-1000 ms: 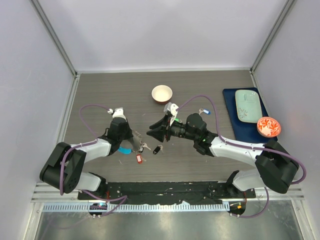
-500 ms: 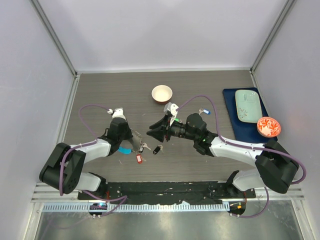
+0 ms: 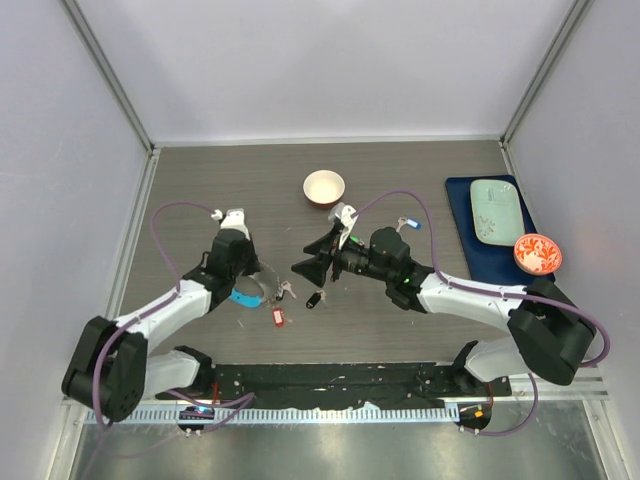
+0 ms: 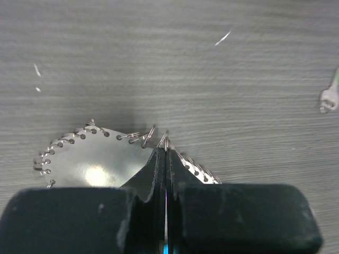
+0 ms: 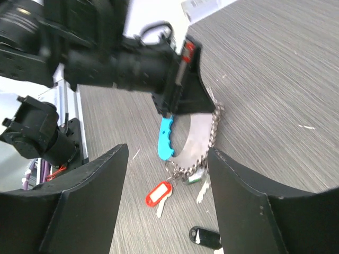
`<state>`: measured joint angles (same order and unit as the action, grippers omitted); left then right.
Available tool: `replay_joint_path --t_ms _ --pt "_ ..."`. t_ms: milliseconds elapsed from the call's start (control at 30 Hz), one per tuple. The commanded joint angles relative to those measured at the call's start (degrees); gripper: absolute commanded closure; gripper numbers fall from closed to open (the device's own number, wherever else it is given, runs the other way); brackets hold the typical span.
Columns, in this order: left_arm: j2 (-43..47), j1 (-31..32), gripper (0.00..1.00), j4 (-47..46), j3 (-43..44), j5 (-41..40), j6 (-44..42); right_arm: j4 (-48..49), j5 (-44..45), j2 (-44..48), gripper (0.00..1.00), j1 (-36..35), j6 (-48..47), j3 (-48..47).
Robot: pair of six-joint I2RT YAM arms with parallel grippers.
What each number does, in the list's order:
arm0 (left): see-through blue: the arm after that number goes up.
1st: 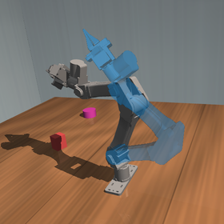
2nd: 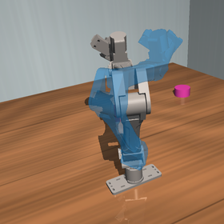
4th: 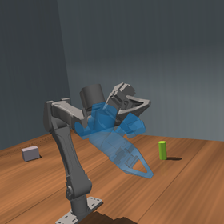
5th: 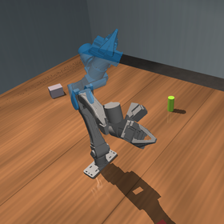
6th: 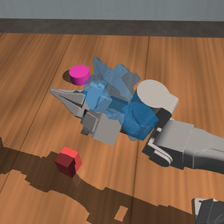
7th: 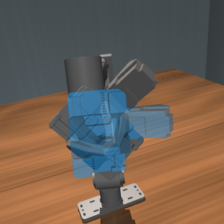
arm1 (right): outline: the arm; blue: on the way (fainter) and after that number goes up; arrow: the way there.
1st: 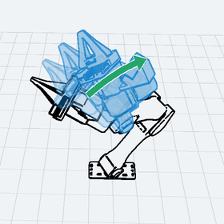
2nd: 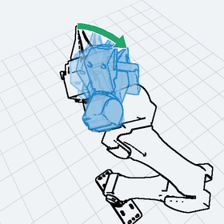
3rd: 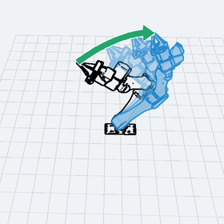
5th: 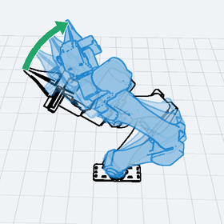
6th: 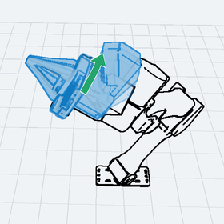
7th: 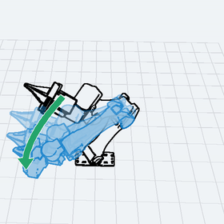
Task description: Put the keys on the keyring
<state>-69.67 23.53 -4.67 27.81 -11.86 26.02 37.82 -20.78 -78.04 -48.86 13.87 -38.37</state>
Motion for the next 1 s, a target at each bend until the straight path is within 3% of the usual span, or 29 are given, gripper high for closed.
replay_joint_path --t_ms 0,200,267,367,533,633,967 --pt "6.55 -0.24 1.00 10.01 8.02 0.52 -6.68 -1.78 6.70 0.17 0.29 0.34 4.49 -2.59" --pt "11.65 -0.15 1.00 18.46 15.85 5.87 -10.46 -2.67 11.79 3.15 0.18 1.31 8.10 0.31" --pt "12.98 -0.15 1.00 22.91 18.14 7.89 -12.04 -4.24 15.40 4.64 0.07 1.58 9.86 2.15" --pt "14.38 -0.24 1.00 30.55 23.33 9.57 -16.08 -5.91 20.59 8.95 0.05 1.58 9.51 5.31" --pt "17.90 -0.24 1.00 37.79 28.96 14.84 -24.32 -6.70 24.64 14.66 0.04 1.58 8.02 10.50" --pt "20.36 -0.15 1.00 40.69 29.32 18.79 -29.60 -17.83 24.82 14.67 0.03 1.58 6.00 7.71" --pt "29.58 -0.24 1.00 36.66 19.31 33.12 -38.23 -23.94 17.53 13.71 0.18 1.49 6.62 7.69"
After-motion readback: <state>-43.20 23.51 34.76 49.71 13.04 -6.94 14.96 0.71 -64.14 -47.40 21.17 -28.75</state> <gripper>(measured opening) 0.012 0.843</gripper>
